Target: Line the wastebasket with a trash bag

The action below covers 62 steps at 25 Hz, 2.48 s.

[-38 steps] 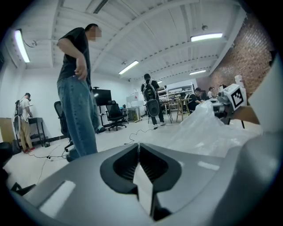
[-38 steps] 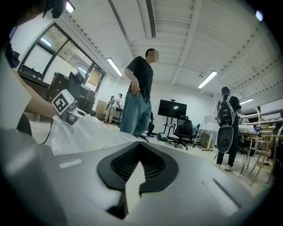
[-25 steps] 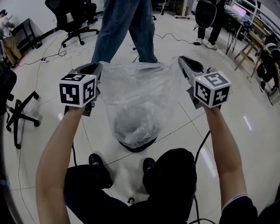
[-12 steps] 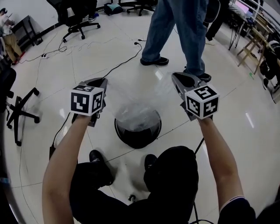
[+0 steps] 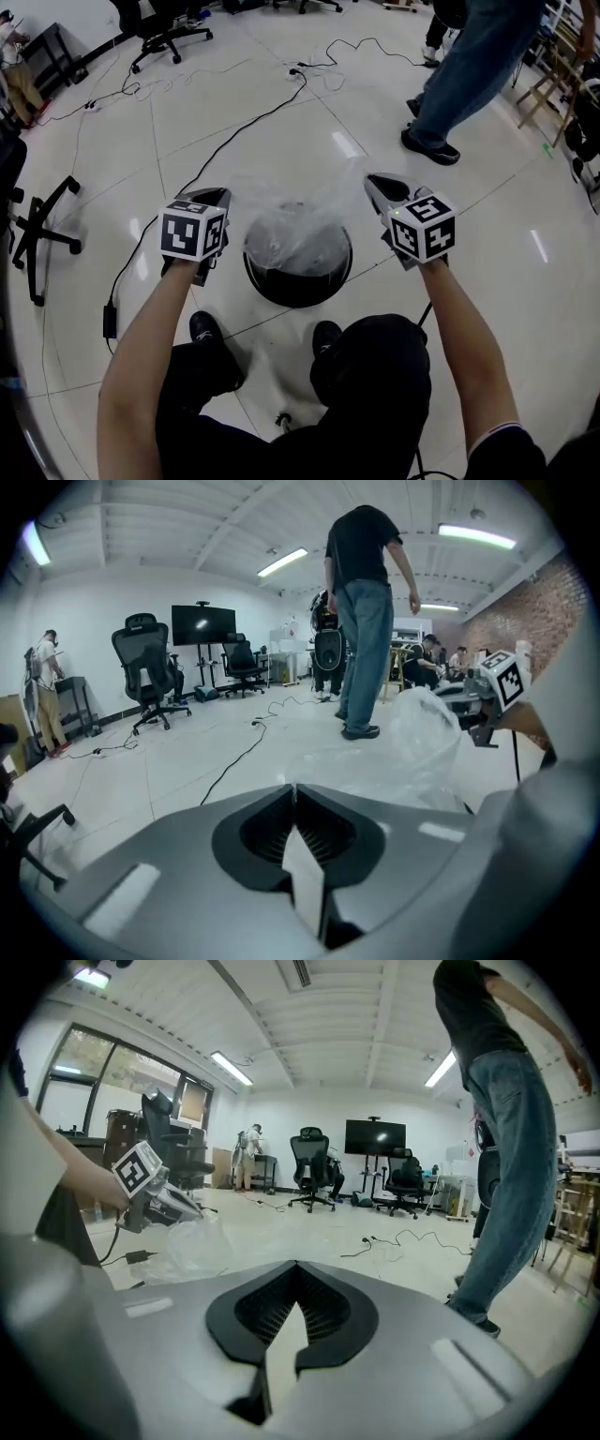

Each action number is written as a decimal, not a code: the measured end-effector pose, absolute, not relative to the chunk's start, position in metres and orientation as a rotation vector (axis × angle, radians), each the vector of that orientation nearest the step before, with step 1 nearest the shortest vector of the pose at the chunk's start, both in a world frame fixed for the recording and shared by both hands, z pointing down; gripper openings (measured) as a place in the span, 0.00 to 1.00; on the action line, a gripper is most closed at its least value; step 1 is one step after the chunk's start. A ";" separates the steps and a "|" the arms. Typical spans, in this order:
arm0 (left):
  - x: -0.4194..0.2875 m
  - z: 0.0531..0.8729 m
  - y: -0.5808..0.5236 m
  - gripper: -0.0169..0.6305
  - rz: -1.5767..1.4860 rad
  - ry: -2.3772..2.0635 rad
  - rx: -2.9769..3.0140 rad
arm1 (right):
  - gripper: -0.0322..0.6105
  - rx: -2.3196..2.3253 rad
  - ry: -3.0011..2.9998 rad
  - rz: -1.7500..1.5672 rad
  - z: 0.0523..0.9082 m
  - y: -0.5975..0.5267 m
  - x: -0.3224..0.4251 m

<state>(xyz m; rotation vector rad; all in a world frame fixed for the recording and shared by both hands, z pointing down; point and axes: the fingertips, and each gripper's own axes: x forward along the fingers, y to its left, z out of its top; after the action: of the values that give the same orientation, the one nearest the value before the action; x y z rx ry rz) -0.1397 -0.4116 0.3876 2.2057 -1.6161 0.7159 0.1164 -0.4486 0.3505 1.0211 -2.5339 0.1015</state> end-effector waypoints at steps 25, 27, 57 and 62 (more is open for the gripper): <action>-0.153 0.533 -0.426 0.05 0.810 -1.435 1.961 | 0.05 0.902 -2.393 0.372 0.496 -0.488 0.116; -0.153 0.542 -0.418 0.05 0.836 -1.410 1.948 | 0.05 0.893 -2.379 0.397 0.506 -0.483 0.117; -0.175 0.493 -0.346 0.28 0.797 -1.340 2.037 | 0.21 0.994 -2.454 0.436 0.452 -0.430 0.152; -0.180 0.459 -0.347 0.28 0.740 -1.395 2.107 | 0.20 0.974 -2.524 0.401 0.417 -0.444 0.126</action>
<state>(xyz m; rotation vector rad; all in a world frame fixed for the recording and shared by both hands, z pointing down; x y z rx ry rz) -0.1802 -0.3467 0.4595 2.1070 -1.3952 0.7401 0.1262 -0.4435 0.4165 0.9742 -2.5239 0.4012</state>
